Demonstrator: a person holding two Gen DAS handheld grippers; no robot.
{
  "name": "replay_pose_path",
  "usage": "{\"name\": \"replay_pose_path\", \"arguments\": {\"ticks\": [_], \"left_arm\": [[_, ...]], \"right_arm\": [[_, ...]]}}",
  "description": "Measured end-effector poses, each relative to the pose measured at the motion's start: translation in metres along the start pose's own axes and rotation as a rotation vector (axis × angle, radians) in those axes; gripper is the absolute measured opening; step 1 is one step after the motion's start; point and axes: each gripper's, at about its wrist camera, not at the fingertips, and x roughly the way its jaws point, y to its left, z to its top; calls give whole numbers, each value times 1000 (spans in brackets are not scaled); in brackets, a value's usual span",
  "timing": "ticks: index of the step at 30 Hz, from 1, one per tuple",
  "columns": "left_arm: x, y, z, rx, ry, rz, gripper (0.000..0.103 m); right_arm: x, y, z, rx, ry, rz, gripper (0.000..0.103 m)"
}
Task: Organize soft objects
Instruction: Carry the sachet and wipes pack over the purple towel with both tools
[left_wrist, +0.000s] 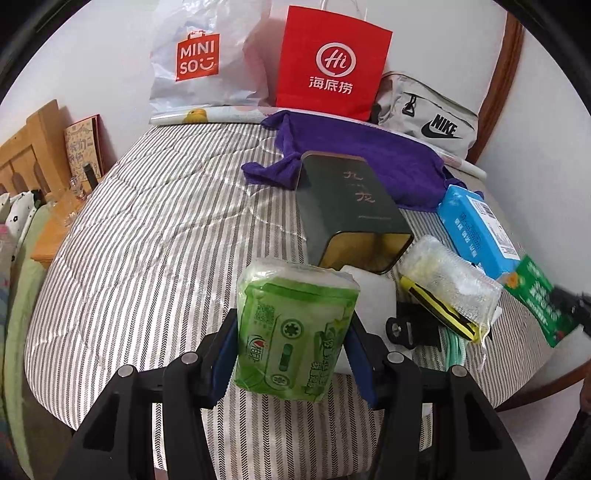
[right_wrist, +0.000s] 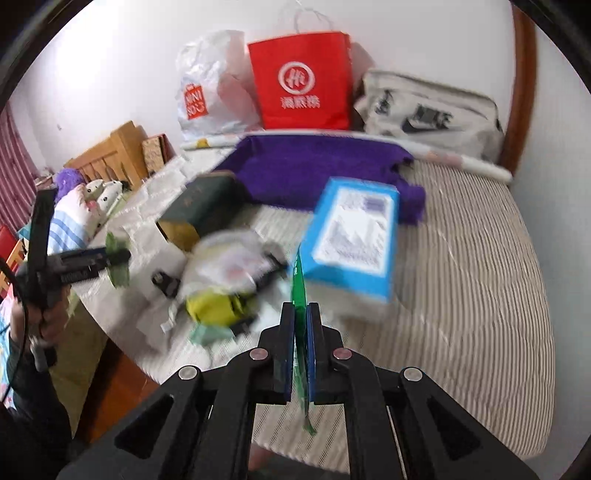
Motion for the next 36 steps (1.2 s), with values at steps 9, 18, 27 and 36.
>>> {"name": "replay_pose_path", "arguments": {"ticks": [9,18,27,36], "left_arm": [[13,-5,-4,15,45,31,52],[23,0,-6,-15,72,19,53],[24,3,-7,-38,59,4,52],[7,-1,-6,-45,45,1,52]], "right_arm": [[29,-23,-38,71,62,14,6],[48,-25,-46,71,96,49,10],[61,-25,-47,88,97,79,8],[46,-19,-40,72,74,82,7]]}}
